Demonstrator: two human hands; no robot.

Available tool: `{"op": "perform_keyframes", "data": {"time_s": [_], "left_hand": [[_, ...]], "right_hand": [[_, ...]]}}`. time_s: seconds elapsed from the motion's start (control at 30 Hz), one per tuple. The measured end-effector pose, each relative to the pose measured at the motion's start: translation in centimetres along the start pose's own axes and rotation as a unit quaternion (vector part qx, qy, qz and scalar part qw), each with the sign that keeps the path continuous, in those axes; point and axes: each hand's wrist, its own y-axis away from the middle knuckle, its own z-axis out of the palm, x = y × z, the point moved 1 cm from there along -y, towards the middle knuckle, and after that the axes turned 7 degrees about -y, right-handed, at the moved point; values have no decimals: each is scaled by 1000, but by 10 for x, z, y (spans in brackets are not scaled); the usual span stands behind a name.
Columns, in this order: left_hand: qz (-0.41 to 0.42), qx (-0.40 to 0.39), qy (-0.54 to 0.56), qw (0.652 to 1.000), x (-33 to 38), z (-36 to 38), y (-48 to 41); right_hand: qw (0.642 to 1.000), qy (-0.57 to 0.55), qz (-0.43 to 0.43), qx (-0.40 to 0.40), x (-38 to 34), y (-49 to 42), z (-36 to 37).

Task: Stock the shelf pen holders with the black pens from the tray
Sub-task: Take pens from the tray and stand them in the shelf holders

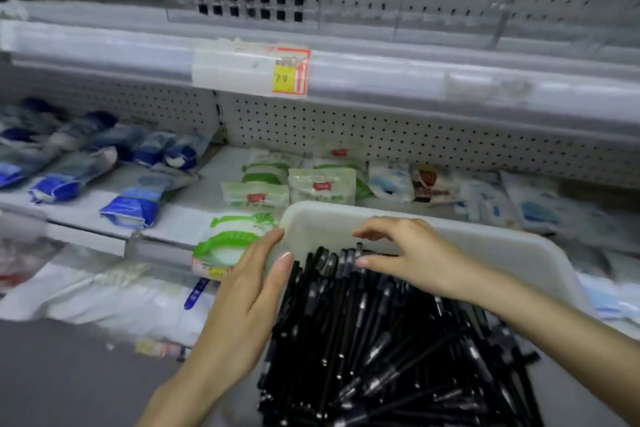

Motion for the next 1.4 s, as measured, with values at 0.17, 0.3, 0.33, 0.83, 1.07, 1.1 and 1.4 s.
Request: {"op": "perform_keyframes", "data": {"time_s": [0.17,0.3,0.33,0.83,1.07,1.1,1.4], "left_hand": [[-14,-31,0,999,-1,2,5],[-11,-27,6,1000,0,2,7],[-9,-26,5,1000,0,2,7],[5,8,-10,1000,-3,4,18],[-23,21,64,997,-6,-3,26],[-26,19,73,997,-7,-4,24],[16,38,57,998,8,-28,11]], "right_hand": [[998,67,10,-13,16,-3,25],[997,74,2,-14,18,-4,33],[998,64,3,-19,18,-5,34],[999,-21,-34,20,19,6,47],[926,-374,25,53,7,14,42],[912,-403,41,56,4,14,39],[904,-414,-22,104,-52,19,-22]]}}
